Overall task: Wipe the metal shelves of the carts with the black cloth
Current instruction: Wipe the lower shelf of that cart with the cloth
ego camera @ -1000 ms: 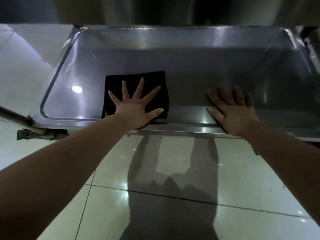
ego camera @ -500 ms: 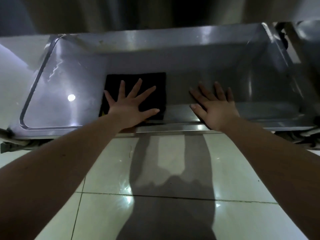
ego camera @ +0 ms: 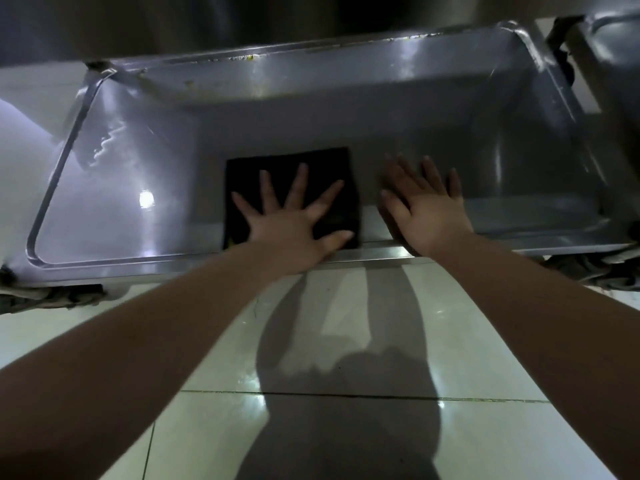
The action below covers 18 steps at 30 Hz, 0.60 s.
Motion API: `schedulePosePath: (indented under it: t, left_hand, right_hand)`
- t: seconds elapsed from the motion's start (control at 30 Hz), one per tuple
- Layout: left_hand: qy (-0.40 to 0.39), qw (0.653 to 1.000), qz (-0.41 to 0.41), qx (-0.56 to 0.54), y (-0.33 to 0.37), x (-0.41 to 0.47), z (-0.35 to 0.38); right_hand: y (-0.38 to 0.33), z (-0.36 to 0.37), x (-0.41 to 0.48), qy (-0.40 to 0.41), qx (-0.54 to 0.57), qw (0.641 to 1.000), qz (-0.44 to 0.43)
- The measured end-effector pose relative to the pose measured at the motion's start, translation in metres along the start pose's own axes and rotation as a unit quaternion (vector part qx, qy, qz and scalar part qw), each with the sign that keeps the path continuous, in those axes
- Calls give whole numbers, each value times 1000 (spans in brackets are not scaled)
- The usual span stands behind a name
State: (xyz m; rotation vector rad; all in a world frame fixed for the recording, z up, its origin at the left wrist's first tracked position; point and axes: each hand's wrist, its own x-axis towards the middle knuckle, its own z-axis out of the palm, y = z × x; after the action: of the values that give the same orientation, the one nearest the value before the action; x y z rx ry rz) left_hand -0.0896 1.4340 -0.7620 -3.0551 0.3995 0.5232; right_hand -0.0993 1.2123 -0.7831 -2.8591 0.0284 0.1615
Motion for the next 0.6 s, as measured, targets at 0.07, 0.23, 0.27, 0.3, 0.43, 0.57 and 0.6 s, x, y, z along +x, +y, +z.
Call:
schedulePosePath:
  t: [0.07, 0.23, 0.27, 0.3, 0.43, 0.57, 0.6]
  left_hand:
    - [-31, 999, 30, 16, 47, -8, 4]
    - [160, 986, 16, -51, 35, 5, -12]
    - [197, 980, 9, -38, 19, 12, -16]
    - [201, 979, 2, -31, 2, 20, -17]
    - [135, 989, 35, -51, -32, 35, -13]
    - [125, 989, 59, -53, -32, 36, -33]
    - [121, 990, 61, -33, -31, 33, -41]
  right_hand:
    - [2, -2, 1, 44, 105, 993, 21]
    - [-13, -9, 12, 50, 133, 989, 38]
    - [-22, -10, 17, 34, 113, 993, 26]
    - [-30, -10, 23, 17, 91, 996, 17]
    - [-52, -13, 37, -6, 36, 999, 32]
    - [-62, -32, 21, -6, 22, 1000, 17]
    - [-65, -37, 15, -15, 1, 1000, 1]
